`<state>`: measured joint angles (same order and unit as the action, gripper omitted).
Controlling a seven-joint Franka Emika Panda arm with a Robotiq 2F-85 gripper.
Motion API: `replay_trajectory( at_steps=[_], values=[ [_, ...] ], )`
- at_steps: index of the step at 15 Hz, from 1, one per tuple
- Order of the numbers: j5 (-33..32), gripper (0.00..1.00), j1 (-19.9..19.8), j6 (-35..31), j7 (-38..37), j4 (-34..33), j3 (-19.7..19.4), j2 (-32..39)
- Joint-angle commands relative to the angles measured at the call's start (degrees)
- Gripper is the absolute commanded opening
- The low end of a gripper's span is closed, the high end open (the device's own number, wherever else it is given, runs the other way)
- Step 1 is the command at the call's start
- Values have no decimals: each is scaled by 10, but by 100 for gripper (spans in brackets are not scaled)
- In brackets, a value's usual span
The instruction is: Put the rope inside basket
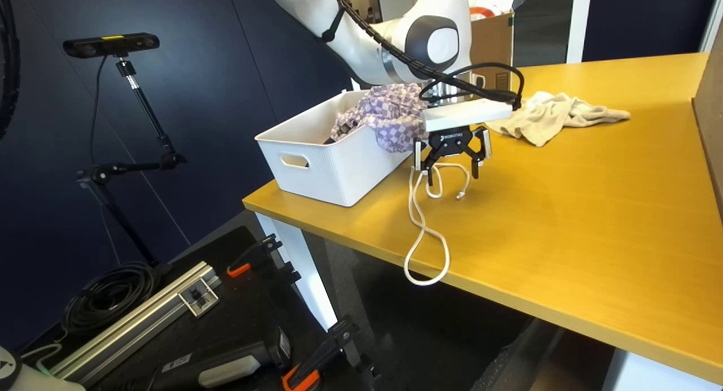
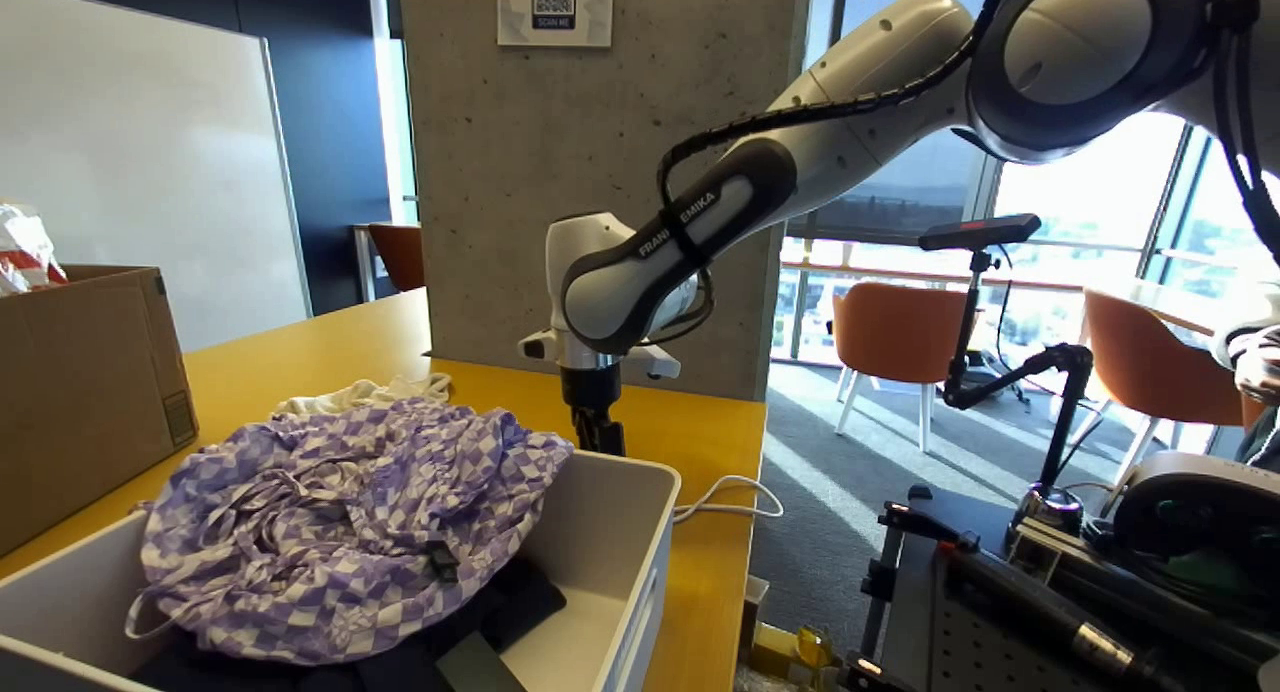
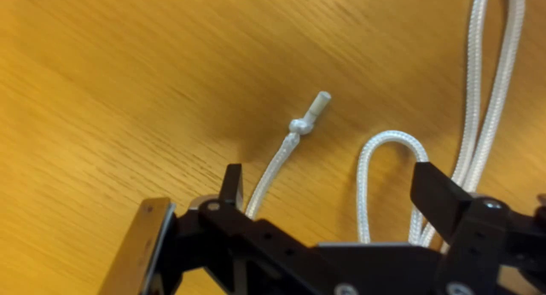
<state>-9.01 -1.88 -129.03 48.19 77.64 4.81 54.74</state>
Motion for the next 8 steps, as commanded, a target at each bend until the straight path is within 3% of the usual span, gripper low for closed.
replay_trajectory(
  at_steps=[1,8],
  values=[
    [8,100,-15,-35,20,-43,15,33],
    [88,100,-60,-52,75,-106,82,90]
  ],
)
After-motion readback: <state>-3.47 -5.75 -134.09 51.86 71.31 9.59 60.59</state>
